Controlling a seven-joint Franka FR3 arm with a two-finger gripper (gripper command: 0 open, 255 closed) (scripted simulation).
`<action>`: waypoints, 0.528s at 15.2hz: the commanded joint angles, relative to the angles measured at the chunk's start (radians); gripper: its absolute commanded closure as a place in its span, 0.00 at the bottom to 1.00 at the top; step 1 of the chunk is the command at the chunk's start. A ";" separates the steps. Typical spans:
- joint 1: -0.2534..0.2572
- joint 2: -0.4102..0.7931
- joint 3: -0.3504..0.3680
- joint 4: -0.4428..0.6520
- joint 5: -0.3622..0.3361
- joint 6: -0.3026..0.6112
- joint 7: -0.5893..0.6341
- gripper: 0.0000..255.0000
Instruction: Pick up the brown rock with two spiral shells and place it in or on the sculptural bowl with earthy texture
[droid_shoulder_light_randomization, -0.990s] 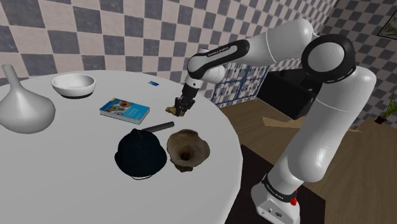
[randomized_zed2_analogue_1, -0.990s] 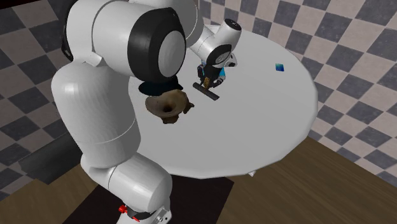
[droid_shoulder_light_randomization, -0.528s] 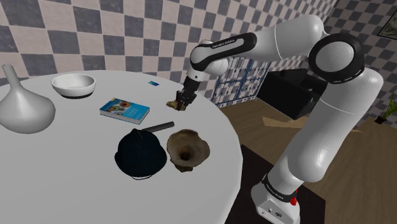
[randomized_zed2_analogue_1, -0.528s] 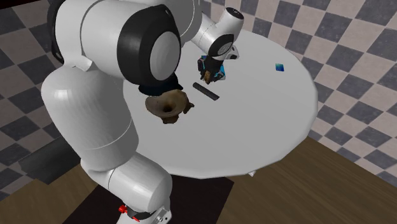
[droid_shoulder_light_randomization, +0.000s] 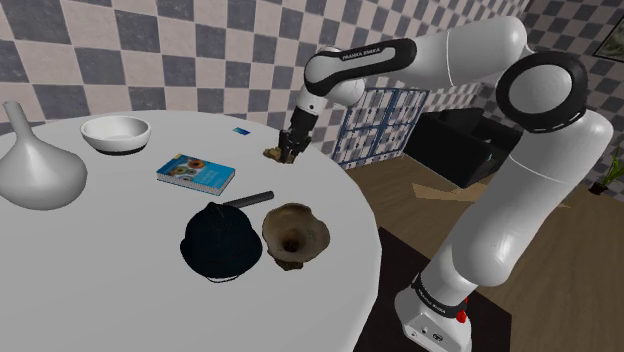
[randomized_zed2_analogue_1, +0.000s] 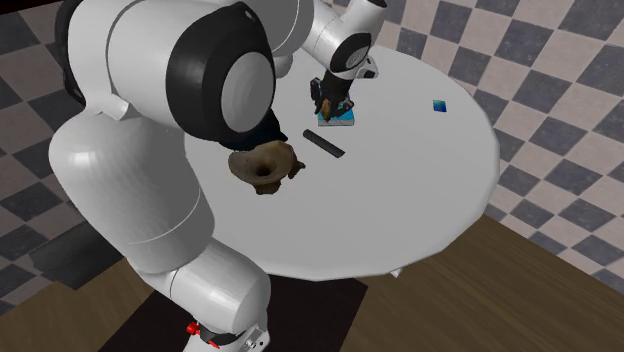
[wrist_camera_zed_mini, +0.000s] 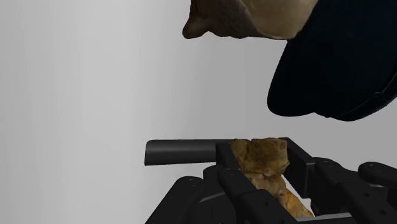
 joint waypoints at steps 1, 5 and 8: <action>0.000 -0.006 0.000 0.006 -0.003 -0.011 0.005 1.00; 0.027 -0.141 0.028 -0.148 0.002 0.023 0.050 1.00; 0.047 -0.241 0.054 -0.253 0.010 0.040 0.088 1.00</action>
